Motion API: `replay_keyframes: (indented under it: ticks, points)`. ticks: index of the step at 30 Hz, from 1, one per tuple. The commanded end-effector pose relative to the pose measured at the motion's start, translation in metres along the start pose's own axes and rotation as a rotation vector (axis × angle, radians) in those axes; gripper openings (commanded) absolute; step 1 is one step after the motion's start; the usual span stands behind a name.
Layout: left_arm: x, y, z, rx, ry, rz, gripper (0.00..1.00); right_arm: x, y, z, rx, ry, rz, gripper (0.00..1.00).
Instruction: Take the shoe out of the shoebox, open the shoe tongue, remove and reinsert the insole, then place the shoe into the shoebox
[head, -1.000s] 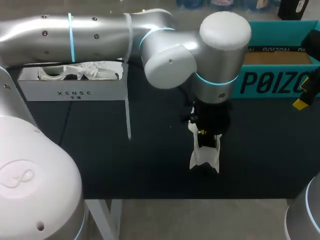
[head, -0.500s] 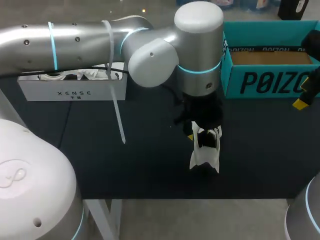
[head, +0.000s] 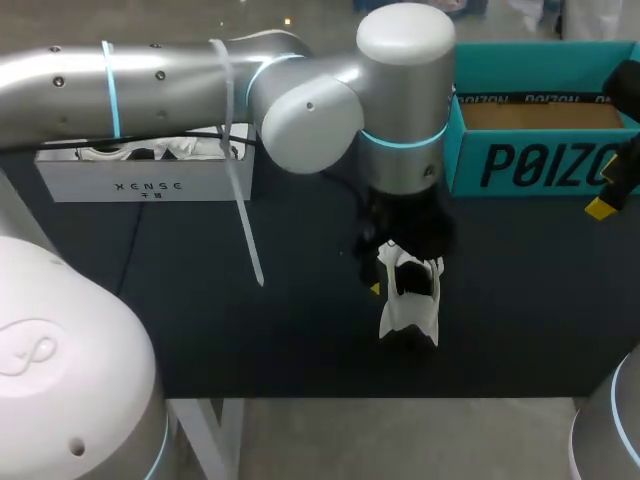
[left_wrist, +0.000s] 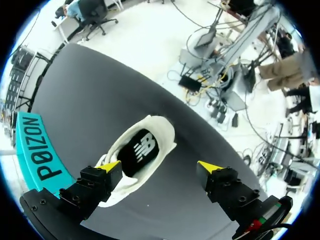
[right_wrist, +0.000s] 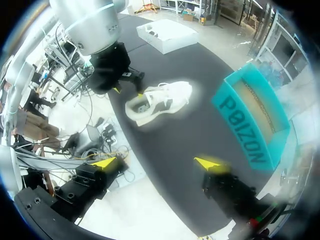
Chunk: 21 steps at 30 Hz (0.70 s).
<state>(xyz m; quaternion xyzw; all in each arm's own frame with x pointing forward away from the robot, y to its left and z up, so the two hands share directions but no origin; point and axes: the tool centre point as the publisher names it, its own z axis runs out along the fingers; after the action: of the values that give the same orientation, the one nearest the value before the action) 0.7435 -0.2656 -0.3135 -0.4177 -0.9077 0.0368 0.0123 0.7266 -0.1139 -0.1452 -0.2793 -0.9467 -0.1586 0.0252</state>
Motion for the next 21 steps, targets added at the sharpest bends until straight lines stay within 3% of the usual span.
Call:
replay_keyframes:
  ticks: [1, 19, 21]
  points:
    - [0.0161, -0.0232, 0.0025, -0.01, 0.055, -1.063, 1.0, -0.0018, 0.0012, 0.0003, 0.004, 0.003, 0.0, 1.0]
    - [0.0161, -0.0232, 0.0025, -0.01, 0.055, -1.063, 1.0, -0.0018, 0.0012, 0.0003, 0.004, 0.003, 0.0, 1.0]
    - [0.0077, -0.0243, 0.0065, -0.113, 0.086, -1.182, 1.0, -0.0018, 0.0012, 0.0003, 0.004, 0.003, 0.0, 1.0]
